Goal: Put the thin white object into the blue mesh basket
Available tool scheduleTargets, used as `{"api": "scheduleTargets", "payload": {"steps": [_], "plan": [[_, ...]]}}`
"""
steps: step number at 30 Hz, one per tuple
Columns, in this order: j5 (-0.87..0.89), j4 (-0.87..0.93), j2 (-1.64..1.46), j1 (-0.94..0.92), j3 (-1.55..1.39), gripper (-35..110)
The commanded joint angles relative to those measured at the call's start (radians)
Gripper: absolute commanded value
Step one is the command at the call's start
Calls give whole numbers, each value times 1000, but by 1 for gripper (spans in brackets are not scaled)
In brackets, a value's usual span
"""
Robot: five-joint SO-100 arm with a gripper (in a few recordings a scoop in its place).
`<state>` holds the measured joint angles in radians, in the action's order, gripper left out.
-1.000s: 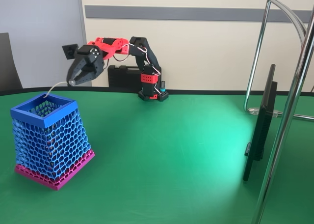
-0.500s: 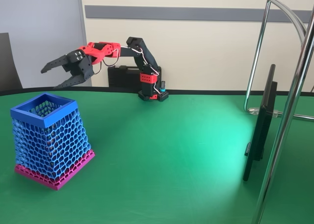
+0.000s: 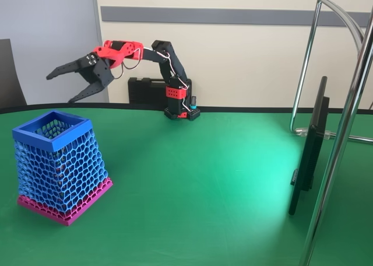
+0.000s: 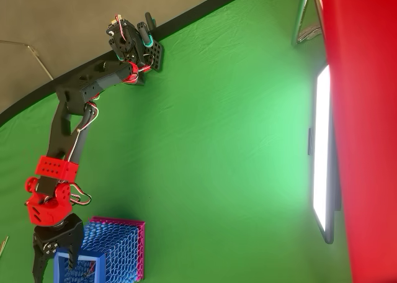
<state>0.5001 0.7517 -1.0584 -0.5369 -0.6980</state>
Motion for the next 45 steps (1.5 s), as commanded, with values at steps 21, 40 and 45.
{"api": "scheduleTargets", "payload": {"steps": [21, 40, 45], "plan": [[-225, 106, -746, 195, -818, 20], [-439, 149, -1296, 443, -1536, 9], [-482, 144, -1468, 492, -1727, 7]]}}
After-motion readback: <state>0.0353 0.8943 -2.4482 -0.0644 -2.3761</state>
